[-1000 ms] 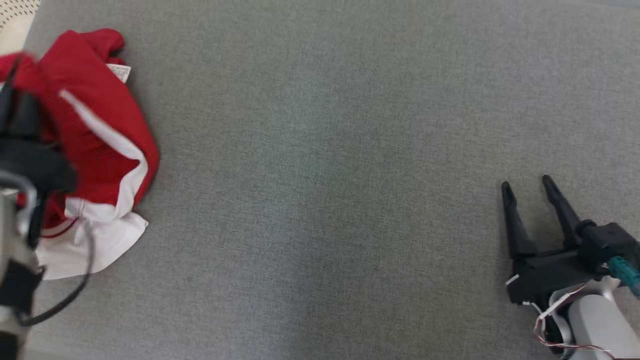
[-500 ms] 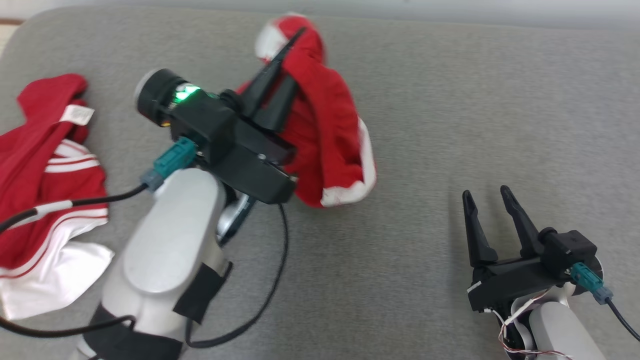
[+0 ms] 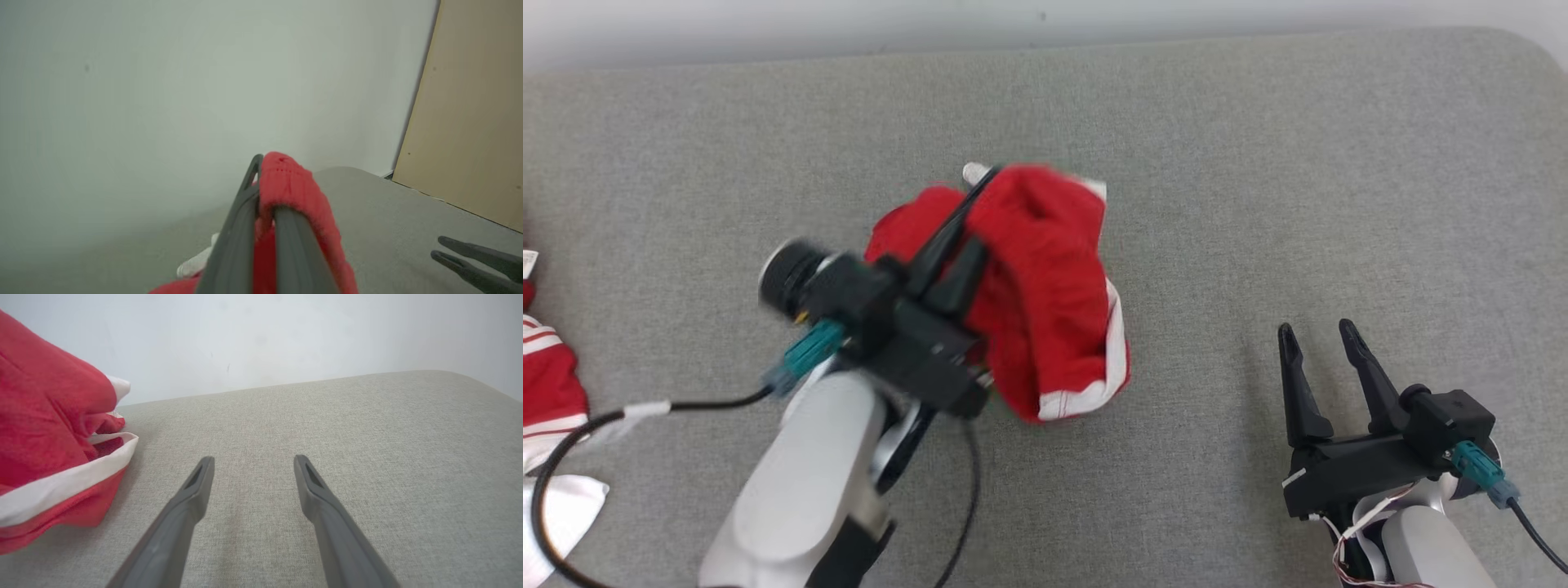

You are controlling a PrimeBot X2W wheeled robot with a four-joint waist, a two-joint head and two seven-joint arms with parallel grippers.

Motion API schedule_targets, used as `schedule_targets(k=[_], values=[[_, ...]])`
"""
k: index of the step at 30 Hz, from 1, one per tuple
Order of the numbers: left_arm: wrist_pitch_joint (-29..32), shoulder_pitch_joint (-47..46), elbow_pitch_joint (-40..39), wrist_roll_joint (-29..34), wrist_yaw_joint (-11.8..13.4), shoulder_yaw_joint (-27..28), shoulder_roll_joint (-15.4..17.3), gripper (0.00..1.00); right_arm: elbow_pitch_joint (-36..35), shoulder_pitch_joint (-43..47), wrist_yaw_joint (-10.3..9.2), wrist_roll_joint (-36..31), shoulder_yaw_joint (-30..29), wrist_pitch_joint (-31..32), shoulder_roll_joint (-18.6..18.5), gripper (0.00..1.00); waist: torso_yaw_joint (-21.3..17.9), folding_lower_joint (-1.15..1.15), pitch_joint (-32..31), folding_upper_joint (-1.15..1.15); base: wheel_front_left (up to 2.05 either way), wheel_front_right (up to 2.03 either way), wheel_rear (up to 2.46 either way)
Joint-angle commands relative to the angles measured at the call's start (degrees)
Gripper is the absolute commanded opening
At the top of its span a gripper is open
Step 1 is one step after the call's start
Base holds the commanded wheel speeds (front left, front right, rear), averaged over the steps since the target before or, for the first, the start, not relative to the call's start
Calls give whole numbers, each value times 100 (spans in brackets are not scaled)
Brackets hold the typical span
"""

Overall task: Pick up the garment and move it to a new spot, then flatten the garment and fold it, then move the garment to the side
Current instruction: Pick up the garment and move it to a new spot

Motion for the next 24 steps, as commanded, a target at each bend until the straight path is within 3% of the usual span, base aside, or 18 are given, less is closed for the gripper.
schedule_targets(k=[1, 3, 4, 8, 13, 20, 24], values=[[-12, 345, 145, 175, 31, 282, 87, 30, -18, 30, 2, 9, -9, -3, 18, 100, 72, 0, -132, -1, 0, 0, 0], [-11, 724, 317, 306, 86, 618, 140, 53, -9, 54, 2, 11, -6, -3, 1, 100, 174, 0, -221, -1, 0, 0, 0], [-10, 1114, 498, 373, 245, 989, 182, 100, -6, 58, 2, 10, 16, -3, -10, 100, 281, 0, -316, -1, 0, 0, 0], [-11, 1697, 703, 540, 511, 1621, 191, 100, 2, 100, 2, 25, 73, -3, -52, 100, 486, 0, -498, -1, 0, 0, 0], [-11, 2143, 794, 637, 542, 1962, 148, 100, 19, 157, 2, 63, 142, -3, -57, 100, 689, 0, -695, -1, 0, 0, 0], [-11, 2722, 646, 616, 435, 1890, 26, 100, 98, 141, 2, 152, 340, -3, -108, 100, 1096, 0, -924, -1, 0, 0, 0], [-11, 2969, 665, 272, 547, 1647, 9, 100, 214, -57, 2, 238, 489, -3, -154, 100, 1384, 0, -939, -1, 0, 0, 0]])
